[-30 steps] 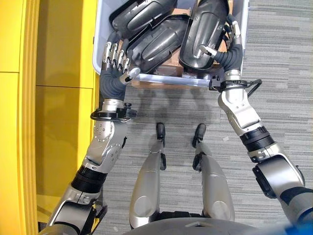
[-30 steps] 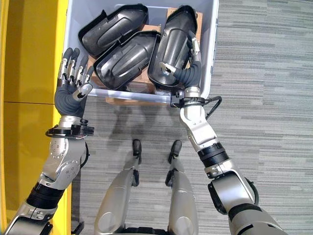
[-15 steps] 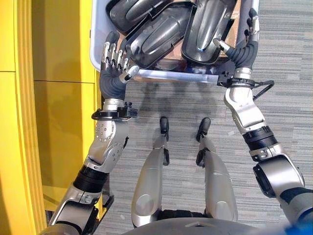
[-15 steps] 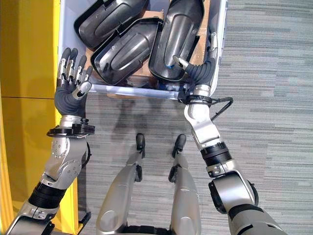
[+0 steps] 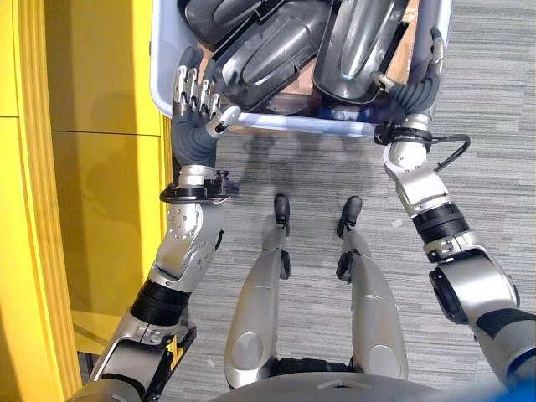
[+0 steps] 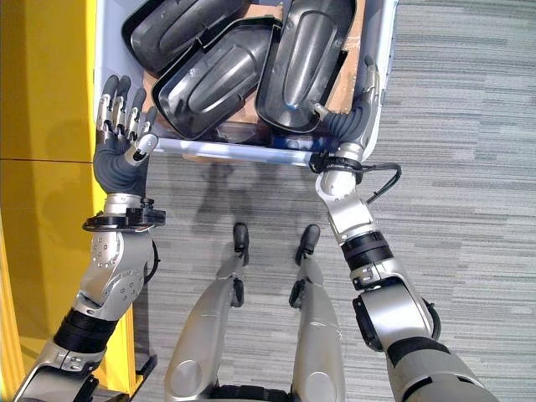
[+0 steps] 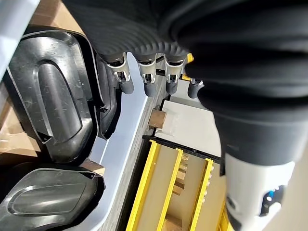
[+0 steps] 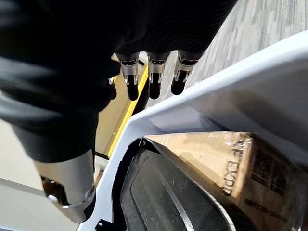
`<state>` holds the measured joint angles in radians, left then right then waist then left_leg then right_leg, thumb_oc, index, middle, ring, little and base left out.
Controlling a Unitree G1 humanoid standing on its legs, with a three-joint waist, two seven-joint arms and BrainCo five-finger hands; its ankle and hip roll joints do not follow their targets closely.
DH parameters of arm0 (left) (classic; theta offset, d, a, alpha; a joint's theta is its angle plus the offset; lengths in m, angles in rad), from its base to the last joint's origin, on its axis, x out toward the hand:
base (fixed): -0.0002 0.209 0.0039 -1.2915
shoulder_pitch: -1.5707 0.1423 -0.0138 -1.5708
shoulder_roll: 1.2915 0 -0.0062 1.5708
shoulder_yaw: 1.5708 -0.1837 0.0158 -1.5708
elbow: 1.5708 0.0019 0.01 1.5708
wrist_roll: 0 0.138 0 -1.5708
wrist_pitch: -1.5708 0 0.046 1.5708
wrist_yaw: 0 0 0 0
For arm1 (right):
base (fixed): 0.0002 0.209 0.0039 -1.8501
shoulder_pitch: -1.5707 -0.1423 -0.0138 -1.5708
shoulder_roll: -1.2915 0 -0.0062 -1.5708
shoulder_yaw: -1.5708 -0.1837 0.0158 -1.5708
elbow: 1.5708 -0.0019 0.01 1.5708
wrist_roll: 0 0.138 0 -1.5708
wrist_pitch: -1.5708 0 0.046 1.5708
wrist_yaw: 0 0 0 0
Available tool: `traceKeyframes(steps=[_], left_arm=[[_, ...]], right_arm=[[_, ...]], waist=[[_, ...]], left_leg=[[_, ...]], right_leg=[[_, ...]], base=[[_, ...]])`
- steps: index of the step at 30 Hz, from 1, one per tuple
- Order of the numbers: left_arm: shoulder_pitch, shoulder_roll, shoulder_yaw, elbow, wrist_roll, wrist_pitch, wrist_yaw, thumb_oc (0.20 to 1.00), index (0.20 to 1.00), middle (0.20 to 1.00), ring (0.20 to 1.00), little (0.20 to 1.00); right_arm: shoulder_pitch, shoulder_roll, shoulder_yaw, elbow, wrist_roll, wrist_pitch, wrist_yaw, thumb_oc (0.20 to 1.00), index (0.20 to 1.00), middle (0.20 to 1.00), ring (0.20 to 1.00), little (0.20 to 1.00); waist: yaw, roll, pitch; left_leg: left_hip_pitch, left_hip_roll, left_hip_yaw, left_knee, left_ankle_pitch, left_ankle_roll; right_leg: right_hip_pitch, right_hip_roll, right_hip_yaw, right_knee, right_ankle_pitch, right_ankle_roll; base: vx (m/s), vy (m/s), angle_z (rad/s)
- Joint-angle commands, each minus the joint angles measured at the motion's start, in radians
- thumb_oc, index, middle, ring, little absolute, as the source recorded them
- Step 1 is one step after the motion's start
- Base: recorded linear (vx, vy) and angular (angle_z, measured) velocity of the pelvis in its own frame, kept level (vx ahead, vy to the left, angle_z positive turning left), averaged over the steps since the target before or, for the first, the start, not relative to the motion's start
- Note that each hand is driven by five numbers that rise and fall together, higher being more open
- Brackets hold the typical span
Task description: Move parts from the plastic box to the shelf.
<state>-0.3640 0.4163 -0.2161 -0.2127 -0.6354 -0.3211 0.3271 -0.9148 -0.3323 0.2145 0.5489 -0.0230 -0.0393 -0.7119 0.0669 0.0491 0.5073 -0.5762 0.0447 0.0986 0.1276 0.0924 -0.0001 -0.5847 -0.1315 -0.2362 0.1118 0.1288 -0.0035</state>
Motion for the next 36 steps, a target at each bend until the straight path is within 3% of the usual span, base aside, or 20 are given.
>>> traceKeyframes(steps=[1,36], left_arm=[[0.031,0.028,0.002,-0.106,0.031,-0.074,-0.007,1.0,1.0,1.0,1.0,1.0],[0.027,0.06,-0.045,-0.111,-0.024,-0.092,-0.027,1.0,1.0,1.0,1.0,1.0]], right_arm=[[-0.043,-0.013,0.018,-0.016,0.012,-0.024,-0.031,1.0,1.0,1.0,1.0,1.0],[-0.388,-0.019,0.213,0.663,0.282,-0.035,0.077,1.0,1.0,1.0,1.0,1.0]], waist=[[0.006,-0.01,-0.051],[0.055,0.02,-0.016]], left_leg=[[-0.035,0.005,-0.029,0.061,-0.055,-0.024],[-0.097,-0.011,-0.042,0.082,-0.054,-0.021]], right_leg=[[0.063,-0.114,0.08,0.061,-0.073,0.133],[0.001,-0.119,0.075,0.092,-0.079,0.133]], base=[[0.0,0.0,0.0],[0.0,0.0,0.0]])
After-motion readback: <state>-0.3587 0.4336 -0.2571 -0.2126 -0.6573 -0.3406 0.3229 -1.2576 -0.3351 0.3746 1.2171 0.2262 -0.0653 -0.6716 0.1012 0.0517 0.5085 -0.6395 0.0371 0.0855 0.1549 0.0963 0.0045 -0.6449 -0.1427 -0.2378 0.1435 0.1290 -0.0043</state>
